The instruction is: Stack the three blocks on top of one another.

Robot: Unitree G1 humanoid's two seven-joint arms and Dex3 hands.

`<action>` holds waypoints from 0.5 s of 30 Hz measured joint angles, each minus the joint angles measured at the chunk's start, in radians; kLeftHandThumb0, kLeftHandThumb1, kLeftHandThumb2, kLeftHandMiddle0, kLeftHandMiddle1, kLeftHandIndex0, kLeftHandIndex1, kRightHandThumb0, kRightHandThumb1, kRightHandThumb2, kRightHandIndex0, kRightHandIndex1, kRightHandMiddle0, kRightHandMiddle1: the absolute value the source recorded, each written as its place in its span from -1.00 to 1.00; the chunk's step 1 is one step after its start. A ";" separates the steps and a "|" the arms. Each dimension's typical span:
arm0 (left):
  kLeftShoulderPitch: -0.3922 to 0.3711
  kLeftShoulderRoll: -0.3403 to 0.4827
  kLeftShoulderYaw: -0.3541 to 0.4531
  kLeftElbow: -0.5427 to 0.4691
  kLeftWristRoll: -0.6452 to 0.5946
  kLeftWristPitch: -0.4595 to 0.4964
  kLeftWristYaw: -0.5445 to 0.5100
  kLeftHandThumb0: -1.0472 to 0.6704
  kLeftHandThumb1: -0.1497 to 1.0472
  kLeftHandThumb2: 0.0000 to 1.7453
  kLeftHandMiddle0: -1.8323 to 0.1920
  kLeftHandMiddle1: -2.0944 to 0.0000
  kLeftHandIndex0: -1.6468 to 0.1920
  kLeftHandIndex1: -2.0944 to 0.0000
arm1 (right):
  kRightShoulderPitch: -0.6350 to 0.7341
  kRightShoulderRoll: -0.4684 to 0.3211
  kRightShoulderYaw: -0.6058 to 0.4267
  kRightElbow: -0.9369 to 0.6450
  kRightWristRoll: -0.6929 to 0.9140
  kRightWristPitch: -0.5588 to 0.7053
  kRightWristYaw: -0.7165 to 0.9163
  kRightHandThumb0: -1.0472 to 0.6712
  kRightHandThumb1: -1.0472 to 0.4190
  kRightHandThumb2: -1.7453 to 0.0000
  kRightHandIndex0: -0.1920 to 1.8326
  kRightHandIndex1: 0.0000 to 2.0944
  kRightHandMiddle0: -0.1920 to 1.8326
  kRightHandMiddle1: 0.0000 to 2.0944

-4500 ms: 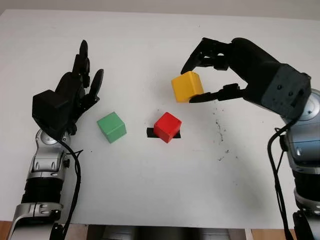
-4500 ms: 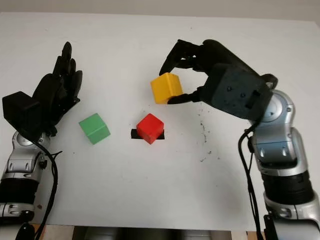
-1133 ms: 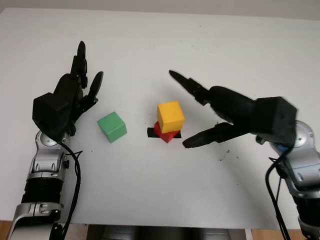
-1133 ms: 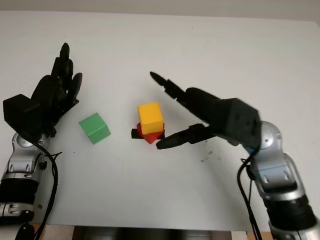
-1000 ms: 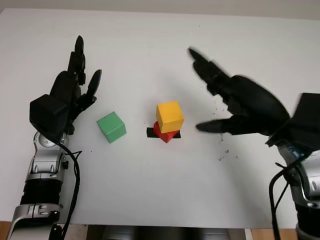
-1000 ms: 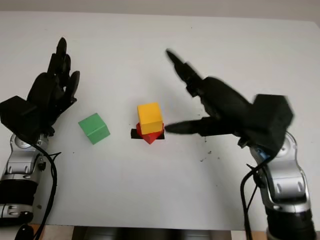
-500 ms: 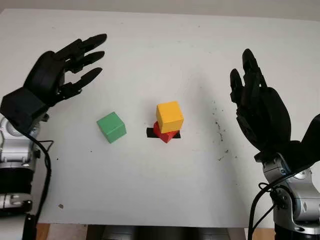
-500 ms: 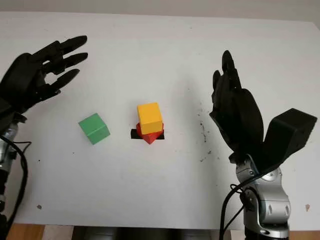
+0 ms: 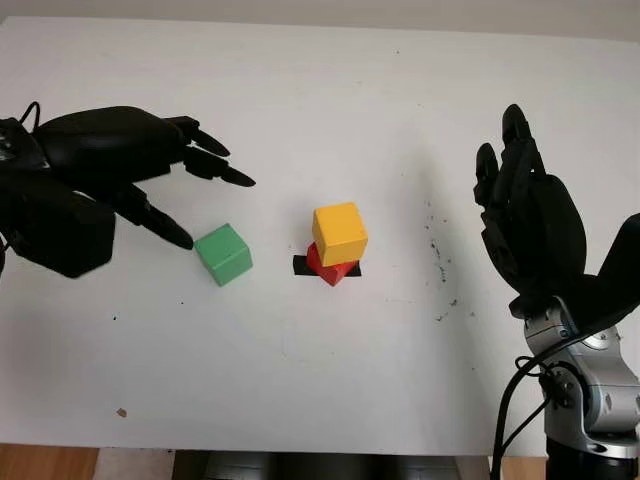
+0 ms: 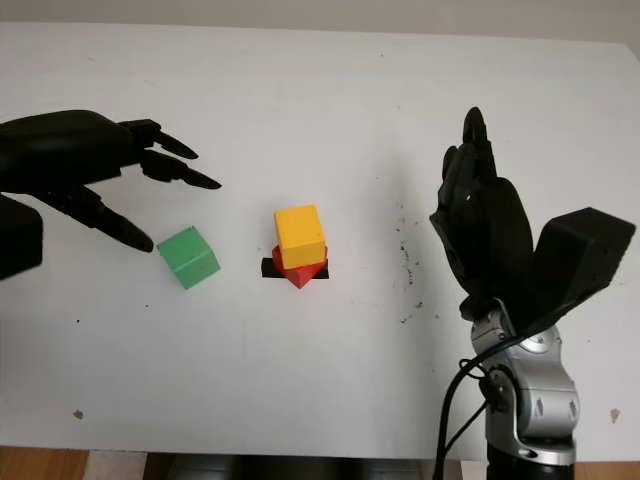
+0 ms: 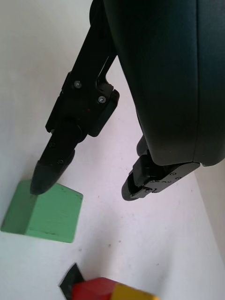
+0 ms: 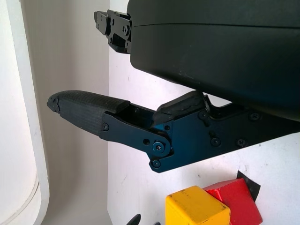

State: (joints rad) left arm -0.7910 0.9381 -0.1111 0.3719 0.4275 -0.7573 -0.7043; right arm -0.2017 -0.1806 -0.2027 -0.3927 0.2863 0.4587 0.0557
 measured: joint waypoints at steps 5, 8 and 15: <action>0.049 0.020 -0.001 -0.041 0.059 -0.046 0.060 -0.39 0.59 -0.94 0.82 0.68 0.39 0.96 | 0.001 0.000 -0.003 -0.001 0.001 0.009 -0.004 -0.68 -1.00 0.06 -1.00 -1.00 -1.00 -1.00; 0.080 0.023 -0.001 -0.050 0.079 -0.062 0.104 -0.37 0.60 -0.94 0.80 0.72 0.39 0.96 | 0.001 0.000 -0.004 -0.001 0.001 0.009 -0.003 -0.68 -1.00 0.07 -1.00 -1.00 -1.00 -1.00; 0.097 0.023 -0.004 -0.047 0.109 -0.092 0.187 -0.39 0.63 -0.93 0.82 0.74 0.39 0.95 | 0.007 0.000 -0.004 -0.007 0.005 0.017 0.000 -0.69 -1.00 0.06 -1.00 -1.00 -1.00 -1.00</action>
State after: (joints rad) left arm -0.6940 0.9611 -0.1146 0.3253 0.5361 -0.8493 -0.5176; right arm -0.1949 -0.1808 -0.2069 -0.3999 0.2911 0.4754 0.0554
